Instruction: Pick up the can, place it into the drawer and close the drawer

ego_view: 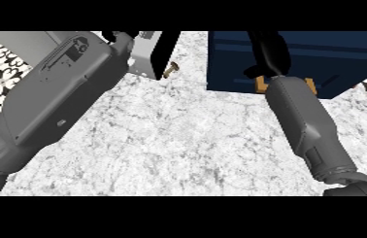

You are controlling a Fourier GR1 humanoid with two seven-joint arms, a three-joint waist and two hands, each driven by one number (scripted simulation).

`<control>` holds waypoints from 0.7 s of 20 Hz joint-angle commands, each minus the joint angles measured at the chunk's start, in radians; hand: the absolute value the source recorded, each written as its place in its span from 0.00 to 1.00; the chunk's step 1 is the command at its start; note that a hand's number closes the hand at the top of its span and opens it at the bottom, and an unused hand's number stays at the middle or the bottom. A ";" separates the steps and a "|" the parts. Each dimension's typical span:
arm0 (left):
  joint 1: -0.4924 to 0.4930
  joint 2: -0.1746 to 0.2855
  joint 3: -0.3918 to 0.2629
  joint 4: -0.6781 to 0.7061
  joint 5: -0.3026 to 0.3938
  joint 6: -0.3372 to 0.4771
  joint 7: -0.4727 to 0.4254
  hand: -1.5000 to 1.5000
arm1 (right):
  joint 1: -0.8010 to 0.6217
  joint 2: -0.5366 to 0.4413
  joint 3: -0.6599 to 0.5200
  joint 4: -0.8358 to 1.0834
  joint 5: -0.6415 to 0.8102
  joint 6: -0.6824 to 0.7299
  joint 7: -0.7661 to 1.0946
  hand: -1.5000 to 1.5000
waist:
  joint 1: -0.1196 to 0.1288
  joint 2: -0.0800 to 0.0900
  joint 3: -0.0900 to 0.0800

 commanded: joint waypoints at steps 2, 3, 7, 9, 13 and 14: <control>0.042 -0.008 -0.001 -0.023 -0.027 -0.015 -0.026 0.00 | -0.095 -0.009 -0.042 0.118 -0.006 -0.071 0.010 0.00 | 0.004 0.019 0.008; 0.021 0.019 0.011 -0.051 -0.016 0.000 0.019 0.00 | -0.108 -0.022 -0.051 0.133 -0.008 -0.079 0.012 0.00 | 0.015 0.016 0.009; 0.033 0.034 0.011 -0.102 -0.020 -0.005 0.040 0.00 | -0.176 -0.033 -0.045 0.184 0.022 -0.070 0.055 0.00 | 0.029 0.017 0.008; 0.037 0.047 0.003 -0.109 -0.033 0.009 0.049 0.00 | -0.200 -0.063 -0.065 0.194 0.006 -0.062 0.052 0.00 | 0.036 0.019 0.009; 0.066 0.031 -0.011 -0.146 -0.044 0.021 0.050 0.00 | -0.221 -0.067 -0.065 0.224 0.017 -0.074 0.066 0.00 | 0.041 0.024 0.009; 0.074 0.052 -0.013 -0.181 -0.041 0.022 0.069 0.00 | -0.227 -0.092 -0.070 0.233 0.012 -0.051 0.054 0.00 | 0.052 0.019 0.009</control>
